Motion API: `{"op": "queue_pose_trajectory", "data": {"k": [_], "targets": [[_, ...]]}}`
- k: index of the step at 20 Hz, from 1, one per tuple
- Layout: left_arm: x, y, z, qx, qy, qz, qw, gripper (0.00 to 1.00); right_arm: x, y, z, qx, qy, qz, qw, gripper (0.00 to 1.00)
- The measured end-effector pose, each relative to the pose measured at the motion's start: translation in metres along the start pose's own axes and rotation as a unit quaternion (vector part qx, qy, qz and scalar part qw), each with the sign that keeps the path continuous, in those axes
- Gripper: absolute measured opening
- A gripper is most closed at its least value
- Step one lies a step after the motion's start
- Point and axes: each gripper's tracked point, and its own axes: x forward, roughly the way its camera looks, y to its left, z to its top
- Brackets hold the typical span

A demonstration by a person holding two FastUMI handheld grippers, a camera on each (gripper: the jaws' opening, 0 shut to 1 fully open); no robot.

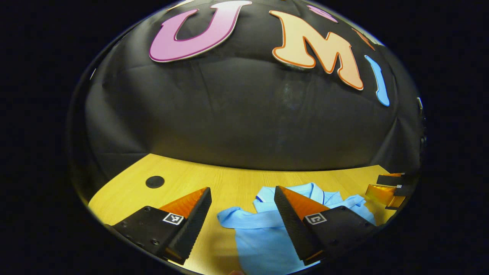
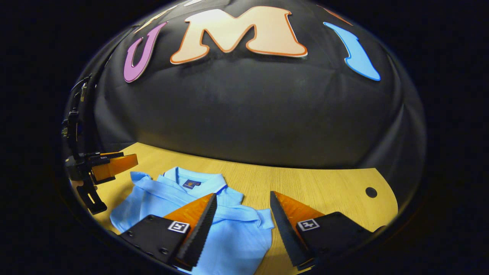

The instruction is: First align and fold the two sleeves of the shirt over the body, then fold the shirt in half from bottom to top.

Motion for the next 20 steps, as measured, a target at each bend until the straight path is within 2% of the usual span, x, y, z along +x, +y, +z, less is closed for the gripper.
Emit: {"op": "queue_pose_trajectory", "data": {"k": [1, 3, 8, 12, 16, 20], "targets": [[-0.011, 0.001, 0.002, 0.008, -0.006, 0.003, 1.000, 0.96, -0.011, 0.003, 0.000, 0.005, -0.005, 0.005, 1.000, 0.96], [-0.038, -0.007, -0.001, 0.012, -0.003, -0.011, 1.000, 0.96, -0.034, 0.008, -0.003, 0.014, -0.010, 0.018, 1.000, 1.00], [-0.107, -0.022, -0.010, 0.014, -0.009, -0.032, 0.999, 0.96, -0.093, 0.016, -0.022, 0.001, -0.022, 0.032, 0.999, 1.00], [-0.155, -0.027, -0.008, 0.006, -0.037, -0.038, 0.999, 0.95, -0.135, 0.025, -0.031, 0.009, -0.044, 0.044, 0.998, 1.00], [-0.188, -0.030, -0.009, -0.003, -0.061, -0.040, 0.997, 0.95, -0.162, 0.028, -0.035, 0.011, -0.058, 0.051, 0.997, 1.00], [-0.206, -0.034, -0.028, 0.005, -0.048, -0.041, 0.998, 0.96, -0.176, 0.032, -0.042, 0.014, -0.054, 0.061, 0.997, 1.00]]}}
